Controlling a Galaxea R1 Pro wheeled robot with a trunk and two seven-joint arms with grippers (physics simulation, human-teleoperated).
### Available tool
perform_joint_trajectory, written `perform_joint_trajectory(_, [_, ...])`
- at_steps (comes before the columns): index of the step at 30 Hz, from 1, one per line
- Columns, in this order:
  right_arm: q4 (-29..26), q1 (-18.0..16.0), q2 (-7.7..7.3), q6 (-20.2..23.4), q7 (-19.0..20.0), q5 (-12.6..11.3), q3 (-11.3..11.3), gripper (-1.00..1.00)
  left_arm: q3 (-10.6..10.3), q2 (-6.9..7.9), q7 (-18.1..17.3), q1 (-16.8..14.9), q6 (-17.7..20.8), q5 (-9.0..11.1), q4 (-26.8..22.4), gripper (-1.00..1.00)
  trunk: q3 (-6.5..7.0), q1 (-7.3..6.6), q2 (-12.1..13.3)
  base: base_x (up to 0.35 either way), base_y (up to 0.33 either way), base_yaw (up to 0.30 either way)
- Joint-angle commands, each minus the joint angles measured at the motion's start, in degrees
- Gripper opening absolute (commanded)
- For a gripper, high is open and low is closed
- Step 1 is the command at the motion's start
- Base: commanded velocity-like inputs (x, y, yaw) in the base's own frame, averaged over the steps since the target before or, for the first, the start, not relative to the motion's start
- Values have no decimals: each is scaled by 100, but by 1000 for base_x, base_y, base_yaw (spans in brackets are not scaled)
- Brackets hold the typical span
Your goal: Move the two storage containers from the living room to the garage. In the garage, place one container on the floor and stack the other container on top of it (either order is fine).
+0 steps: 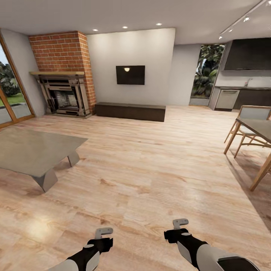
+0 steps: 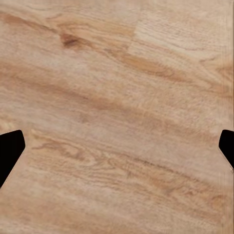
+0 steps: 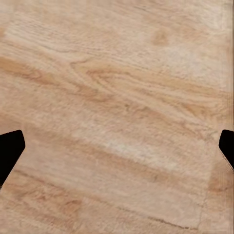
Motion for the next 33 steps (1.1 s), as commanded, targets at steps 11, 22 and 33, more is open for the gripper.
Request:
perform_joint_trajectory(11, [13, -7, 2, -14, -25, 13, 42, 100, 30, -2, 10, -7, -22, 5, 1, 100, -5, 3, -2, 345, 0, -13])
perform_joint_trajectory(22, [13, -7, 2, -14, -25, 13, 38, 100, 30, -2, 10, -5, -22, 5, 1, 100, -5, 3, -2, 345, 0, 0])
perform_joint_trajectory(33, [13, -7, -6, -19, -33, 13, 36, 100, 30, -2, 10, -4, -21, 5, 1, 100, -5, 3, -2, 345, 0, 0])
